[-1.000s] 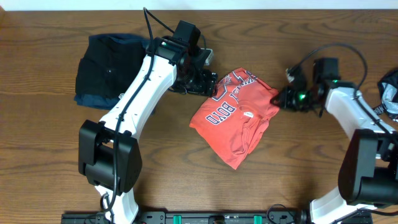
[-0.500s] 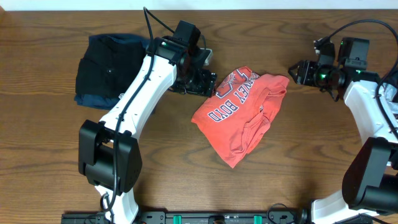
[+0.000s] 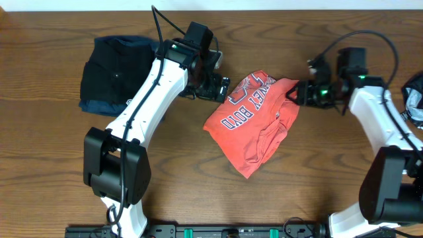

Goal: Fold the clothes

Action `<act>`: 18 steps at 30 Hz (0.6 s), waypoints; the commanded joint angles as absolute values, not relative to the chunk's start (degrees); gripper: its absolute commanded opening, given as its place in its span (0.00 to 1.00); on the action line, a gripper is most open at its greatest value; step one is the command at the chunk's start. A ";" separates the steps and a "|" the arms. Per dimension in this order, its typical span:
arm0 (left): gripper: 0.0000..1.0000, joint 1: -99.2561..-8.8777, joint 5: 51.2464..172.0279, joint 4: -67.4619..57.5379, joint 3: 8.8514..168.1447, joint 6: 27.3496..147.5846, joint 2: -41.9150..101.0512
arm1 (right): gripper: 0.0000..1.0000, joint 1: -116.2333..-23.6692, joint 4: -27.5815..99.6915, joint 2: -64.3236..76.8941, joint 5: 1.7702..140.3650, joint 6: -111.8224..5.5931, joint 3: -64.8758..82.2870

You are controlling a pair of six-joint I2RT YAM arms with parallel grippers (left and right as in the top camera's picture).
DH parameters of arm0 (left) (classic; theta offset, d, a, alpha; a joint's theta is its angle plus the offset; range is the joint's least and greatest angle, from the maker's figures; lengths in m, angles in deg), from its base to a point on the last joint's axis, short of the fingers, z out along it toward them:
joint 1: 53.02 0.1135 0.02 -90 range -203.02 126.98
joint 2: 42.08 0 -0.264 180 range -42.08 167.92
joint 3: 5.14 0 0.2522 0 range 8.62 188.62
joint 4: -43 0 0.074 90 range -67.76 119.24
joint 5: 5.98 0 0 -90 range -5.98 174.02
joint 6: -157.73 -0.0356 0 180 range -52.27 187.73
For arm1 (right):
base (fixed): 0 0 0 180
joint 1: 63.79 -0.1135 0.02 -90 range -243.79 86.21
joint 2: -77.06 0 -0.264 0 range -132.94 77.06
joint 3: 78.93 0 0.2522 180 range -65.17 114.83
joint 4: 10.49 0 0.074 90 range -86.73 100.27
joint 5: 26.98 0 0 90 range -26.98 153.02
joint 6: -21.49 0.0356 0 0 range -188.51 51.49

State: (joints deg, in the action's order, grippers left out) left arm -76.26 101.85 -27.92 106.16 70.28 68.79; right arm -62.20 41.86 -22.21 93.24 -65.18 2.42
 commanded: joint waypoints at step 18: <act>0.95 -76.55 111.11 -9.26 102.57 61.05 80.11 | 0.69 -65.26 29.75 -21.53 93.29 -64.39 -13.82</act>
State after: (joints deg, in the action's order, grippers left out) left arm -76.46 108.18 -9.87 102.86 63.89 78.84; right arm -64.67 31.26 -22.21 90.47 -63.63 -12.00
